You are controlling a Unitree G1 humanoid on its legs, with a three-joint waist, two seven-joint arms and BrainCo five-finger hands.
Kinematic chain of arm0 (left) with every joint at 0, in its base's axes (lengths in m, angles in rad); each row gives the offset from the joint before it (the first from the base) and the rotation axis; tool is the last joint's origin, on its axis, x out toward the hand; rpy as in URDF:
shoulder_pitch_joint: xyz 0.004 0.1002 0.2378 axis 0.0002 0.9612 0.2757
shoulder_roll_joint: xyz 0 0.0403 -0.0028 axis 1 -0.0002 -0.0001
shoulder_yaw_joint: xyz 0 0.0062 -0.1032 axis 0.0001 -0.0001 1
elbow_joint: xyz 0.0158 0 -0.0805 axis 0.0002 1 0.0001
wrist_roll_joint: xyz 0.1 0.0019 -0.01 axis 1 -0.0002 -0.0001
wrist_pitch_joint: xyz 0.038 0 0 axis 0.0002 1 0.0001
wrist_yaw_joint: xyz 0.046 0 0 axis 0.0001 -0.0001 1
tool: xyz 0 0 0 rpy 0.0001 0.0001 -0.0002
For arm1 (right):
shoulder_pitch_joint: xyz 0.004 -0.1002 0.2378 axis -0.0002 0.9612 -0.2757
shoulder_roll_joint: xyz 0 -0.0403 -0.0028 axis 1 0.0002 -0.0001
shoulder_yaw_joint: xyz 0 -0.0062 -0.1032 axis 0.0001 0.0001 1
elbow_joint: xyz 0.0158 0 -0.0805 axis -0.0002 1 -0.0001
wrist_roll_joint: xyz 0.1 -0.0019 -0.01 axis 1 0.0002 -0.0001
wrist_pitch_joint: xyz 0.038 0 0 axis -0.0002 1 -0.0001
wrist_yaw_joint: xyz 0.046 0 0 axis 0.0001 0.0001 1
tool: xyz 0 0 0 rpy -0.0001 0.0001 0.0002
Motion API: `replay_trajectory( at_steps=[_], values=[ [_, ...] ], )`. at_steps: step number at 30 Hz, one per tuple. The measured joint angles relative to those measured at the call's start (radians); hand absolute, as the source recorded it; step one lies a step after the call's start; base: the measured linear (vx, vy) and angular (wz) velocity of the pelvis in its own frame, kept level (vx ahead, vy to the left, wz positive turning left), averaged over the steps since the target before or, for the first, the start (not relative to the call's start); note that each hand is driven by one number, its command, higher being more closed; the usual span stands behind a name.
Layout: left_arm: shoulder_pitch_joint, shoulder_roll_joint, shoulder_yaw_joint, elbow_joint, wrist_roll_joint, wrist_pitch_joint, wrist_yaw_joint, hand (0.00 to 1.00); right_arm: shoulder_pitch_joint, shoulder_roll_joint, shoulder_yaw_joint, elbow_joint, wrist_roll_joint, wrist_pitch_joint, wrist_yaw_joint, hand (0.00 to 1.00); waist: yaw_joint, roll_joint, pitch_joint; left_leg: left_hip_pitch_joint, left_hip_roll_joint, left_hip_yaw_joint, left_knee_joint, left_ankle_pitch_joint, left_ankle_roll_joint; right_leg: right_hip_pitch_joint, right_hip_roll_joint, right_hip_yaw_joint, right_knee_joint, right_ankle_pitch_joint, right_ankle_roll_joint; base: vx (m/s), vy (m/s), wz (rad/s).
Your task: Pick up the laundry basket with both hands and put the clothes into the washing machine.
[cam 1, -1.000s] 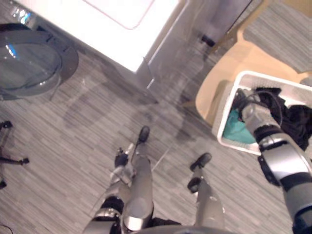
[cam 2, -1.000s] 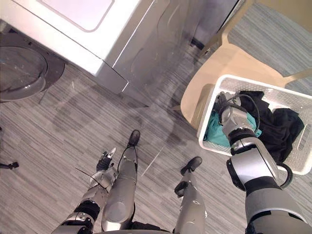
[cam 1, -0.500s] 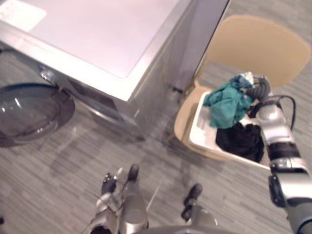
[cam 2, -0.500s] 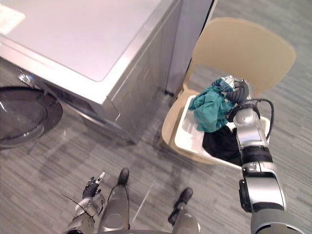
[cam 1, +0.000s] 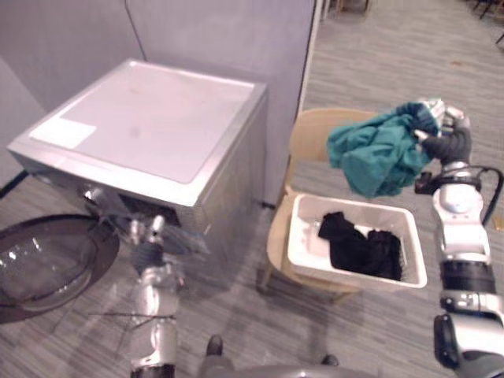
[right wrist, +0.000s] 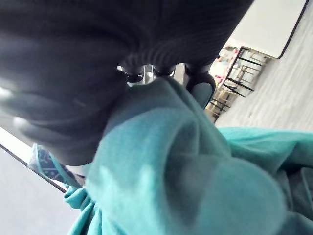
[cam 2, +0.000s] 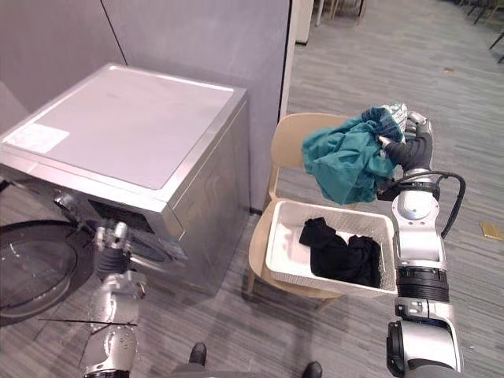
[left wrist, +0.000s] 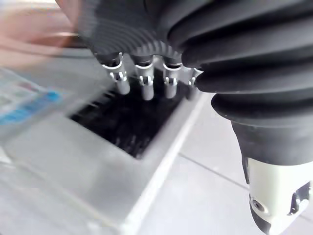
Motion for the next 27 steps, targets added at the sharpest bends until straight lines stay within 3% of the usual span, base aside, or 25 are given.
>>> replay_trajectory(
  at_steps=[2,7,13,17,18,21,24,27],
  values=[
    [-0.038,0.029,0.020,-0.104,0.023,-0.044,0.028,0.00,-0.001,0.016,0.001,-0.050,0.014,-0.022,0.000,1.00,0.000,0.006,-0.009,0.030,0.000,0.025,0.001,-0.008,0.001,0.012,0.000,0.023,0.000,0.002,-0.002,-0.03,0.002,-0.26],
    [-0.150,0.081,0.005,-0.193,0.091,-0.100,0.061,0.00,-0.056,0.036,0.026,-0.085,0.050,-0.053,0.001,1.00,-0.007,0.011,-0.034,0.067,0.000,0.073,0.002,-0.017,0.001,0.012,0.000,0.070,-0.001,0.005,-0.002,-0.04,0.004,-0.25],
    [-0.303,0.163,-0.130,-0.135,0.111,-0.104,0.056,0.00,-0.202,0.034,0.085,-0.085,0.082,-0.064,0.000,1.00,-0.044,0.015,-0.037,0.089,0.001,0.105,0.002,-0.020,-0.002,0.008,0.001,0.105,-0.001,0.019,-0.010,-0.03,0.003,-0.17],
    [-0.473,0.225,-0.257,0.081,0.099,-0.053,0.008,0.00,-0.271,0.033,0.135,-0.082,0.114,-0.065,0.000,1.00,-0.057,0.017,-0.038,0.105,0.000,0.126,-0.003,-0.021,-0.003,0.004,0.003,0.126,-0.001,0.023,-0.011,-0.03,-0.001,-0.17],
    [-0.675,0.308,-0.401,0.327,0.086,0.018,-0.032,0.00,-0.350,0.031,0.210,-0.080,0.139,-0.064,0.000,1.00,-0.096,0.017,-0.038,0.105,0.003,0.136,-0.014,-0.020,-0.003,-0.012,0.009,0.142,0.000,0.030,-0.011,-0.03,-0.008,-0.21],
    [-0.783,0.317,-0.435,0.396,0.092,0.049,-0.050,0.00,-0.371,0.027,0.220,-0.080,0.163,-0.064,-0.002,1.00,-0.109,0.017,-0.038,0.106,0.015,0.138,-0.014,-0.023,-0.007,-0.013,0.021,0.144,0.000,0.032,-0.013,0.00,-0.008,-0.08],
    [-0.973,0.324,-0.525,0.577,0.142,0.079,-0.049,0.00,-0.413,0.044,0.256,-0.059,0.177,-0.056,-0.005,1.00,-0.116,0.017,-0.038,0.104,0.019,0.137,-0.012,-0.024,-0.008,-0.013,0.025,0.144,0.000,0.032,-0.014,0.00,0.000,0.00],
    [-1.064,0.324,-0.551,0.620,0.168,0.093,-0.049,0.00,-0.460,0.078,0.288,-0.042,0.183,-0.052,-0.003,1.00,-0.132,0.017,-0.037,0.104,0.019,0.140,-0.010,-0.027,-0.011,-0.013,0.026,0.147,0.000,0.032,-0.014,0.00,0.003,-0.01]
  ],
)
